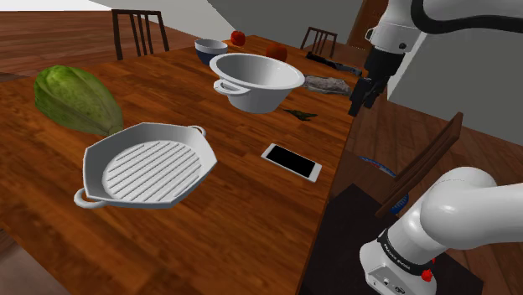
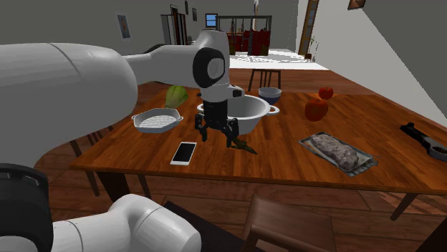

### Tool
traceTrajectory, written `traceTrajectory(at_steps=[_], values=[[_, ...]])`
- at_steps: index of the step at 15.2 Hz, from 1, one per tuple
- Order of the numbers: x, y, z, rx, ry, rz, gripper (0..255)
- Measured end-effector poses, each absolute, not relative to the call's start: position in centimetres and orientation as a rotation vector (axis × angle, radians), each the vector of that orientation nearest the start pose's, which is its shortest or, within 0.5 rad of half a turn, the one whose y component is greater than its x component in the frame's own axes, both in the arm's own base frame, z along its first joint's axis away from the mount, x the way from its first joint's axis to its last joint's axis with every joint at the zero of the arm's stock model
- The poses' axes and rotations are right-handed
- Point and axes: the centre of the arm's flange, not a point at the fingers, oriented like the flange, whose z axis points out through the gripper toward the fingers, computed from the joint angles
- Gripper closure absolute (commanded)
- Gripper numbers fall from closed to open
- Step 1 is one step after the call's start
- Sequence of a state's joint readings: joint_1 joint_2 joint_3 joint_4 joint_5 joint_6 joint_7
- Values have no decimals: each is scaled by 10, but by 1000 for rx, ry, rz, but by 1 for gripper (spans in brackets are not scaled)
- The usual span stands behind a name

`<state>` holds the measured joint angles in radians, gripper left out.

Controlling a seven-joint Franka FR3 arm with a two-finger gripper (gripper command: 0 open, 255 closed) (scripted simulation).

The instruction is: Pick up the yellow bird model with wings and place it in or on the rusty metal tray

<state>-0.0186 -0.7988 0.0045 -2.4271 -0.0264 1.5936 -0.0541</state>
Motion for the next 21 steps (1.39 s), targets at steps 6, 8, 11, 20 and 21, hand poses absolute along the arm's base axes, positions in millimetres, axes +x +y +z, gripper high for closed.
traceTrajectory(at_steps=[6,8,11,20,21], values=[[331,19,537,-3291,-114,-98,0],[346,28,519,-3349,-142,-179,0],[369,42,500,-3431,-186,-318,0],[412,55,448,-3530,-262,-533,0],[413,55,443,-3530,-263,-533,0]])
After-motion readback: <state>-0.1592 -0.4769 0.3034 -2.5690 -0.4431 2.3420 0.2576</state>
